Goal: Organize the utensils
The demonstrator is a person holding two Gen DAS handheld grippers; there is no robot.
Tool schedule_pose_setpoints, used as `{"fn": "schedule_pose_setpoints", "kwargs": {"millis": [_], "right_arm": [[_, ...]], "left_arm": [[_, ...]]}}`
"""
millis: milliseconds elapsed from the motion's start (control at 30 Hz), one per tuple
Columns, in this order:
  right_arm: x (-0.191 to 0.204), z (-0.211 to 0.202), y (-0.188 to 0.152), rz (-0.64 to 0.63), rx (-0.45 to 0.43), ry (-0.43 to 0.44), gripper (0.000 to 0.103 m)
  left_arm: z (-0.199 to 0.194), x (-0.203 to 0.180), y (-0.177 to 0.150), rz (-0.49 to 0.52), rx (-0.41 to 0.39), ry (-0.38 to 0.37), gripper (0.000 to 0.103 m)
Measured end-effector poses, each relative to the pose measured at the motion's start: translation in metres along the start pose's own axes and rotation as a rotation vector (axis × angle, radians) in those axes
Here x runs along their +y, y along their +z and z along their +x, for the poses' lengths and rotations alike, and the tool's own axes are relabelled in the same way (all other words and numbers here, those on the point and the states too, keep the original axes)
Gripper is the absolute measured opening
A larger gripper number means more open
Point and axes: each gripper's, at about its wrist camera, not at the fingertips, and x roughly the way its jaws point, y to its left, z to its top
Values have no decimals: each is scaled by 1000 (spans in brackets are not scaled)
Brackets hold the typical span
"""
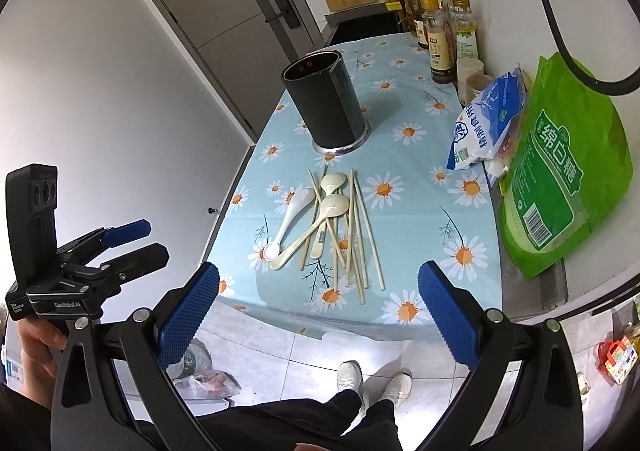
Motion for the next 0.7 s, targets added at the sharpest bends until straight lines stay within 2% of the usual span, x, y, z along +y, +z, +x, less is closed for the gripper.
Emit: {"fn": "schedule_pose_setpoints", "kwargs": {"millis": [367, 567, 600, 633, 700], "right_arm": [[-20, 8, 5, -17, 20, 28, 98], [-30, 19, 13, -16, 44, 50, 98], [-33, 21, 15, -4, 46, 69, 98], [-35, 23, 16, 6, 49, 81, 98], [-37, 29, 20, 8, 71, 95, 98]], "left_arm": [[10, -10, 0, -42, 14, 39, 95], [28, -1, 7, -53, 37, 73, 95], [34, 3, 8, -57, 45, 75, 88], [38, 5, 10, -60, 60, 76, 76], [46, 8, 13, -64, 80, 83, 72]]}}
